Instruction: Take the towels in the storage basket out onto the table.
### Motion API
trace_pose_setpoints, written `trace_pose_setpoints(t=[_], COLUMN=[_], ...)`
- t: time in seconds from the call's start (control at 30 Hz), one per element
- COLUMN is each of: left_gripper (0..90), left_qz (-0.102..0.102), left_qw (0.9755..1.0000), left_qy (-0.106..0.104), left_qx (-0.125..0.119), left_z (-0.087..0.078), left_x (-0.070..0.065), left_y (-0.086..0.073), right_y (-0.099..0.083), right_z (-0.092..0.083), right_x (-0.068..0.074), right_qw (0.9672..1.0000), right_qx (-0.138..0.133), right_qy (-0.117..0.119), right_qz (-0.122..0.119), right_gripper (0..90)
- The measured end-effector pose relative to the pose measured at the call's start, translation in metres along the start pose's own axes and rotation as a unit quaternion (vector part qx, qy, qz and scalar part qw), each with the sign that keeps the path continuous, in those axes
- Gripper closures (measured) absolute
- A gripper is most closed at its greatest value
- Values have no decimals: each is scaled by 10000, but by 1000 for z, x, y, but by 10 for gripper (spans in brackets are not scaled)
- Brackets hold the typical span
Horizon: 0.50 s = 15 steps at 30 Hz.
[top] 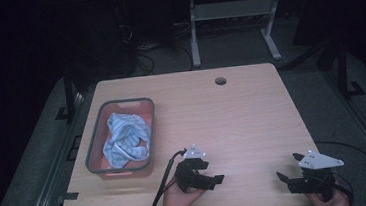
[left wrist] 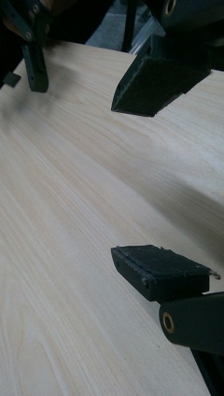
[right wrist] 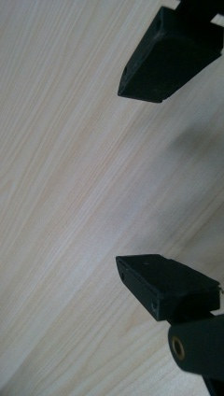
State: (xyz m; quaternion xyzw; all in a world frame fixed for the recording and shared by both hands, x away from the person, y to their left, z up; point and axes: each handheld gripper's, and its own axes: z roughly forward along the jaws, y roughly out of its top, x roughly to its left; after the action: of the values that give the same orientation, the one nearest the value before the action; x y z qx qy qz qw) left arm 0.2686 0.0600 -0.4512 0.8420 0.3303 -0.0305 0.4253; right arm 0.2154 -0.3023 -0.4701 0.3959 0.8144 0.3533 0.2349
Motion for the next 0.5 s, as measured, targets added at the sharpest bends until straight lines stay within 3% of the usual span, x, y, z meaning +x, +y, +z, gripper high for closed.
trace_pose_setpoints(t=[0.3, 0.5], left_gripper=[242, 227], left_qz=[-28, 9], left_qw=[10000, 10000], left_qy=[20, 29], left_qx=[-47, -88], left_z=[1, -3], left_x=[-2, -2], left_y=[7, 27], right_y=[2, 3], right_z=[2, 2], right_x=[1, 0], right_qw=[10000, 10000], right_qx=[28, 0], right_qy=[7, -35], right_qz=[-22, -1], right_gripper=[148, 148])
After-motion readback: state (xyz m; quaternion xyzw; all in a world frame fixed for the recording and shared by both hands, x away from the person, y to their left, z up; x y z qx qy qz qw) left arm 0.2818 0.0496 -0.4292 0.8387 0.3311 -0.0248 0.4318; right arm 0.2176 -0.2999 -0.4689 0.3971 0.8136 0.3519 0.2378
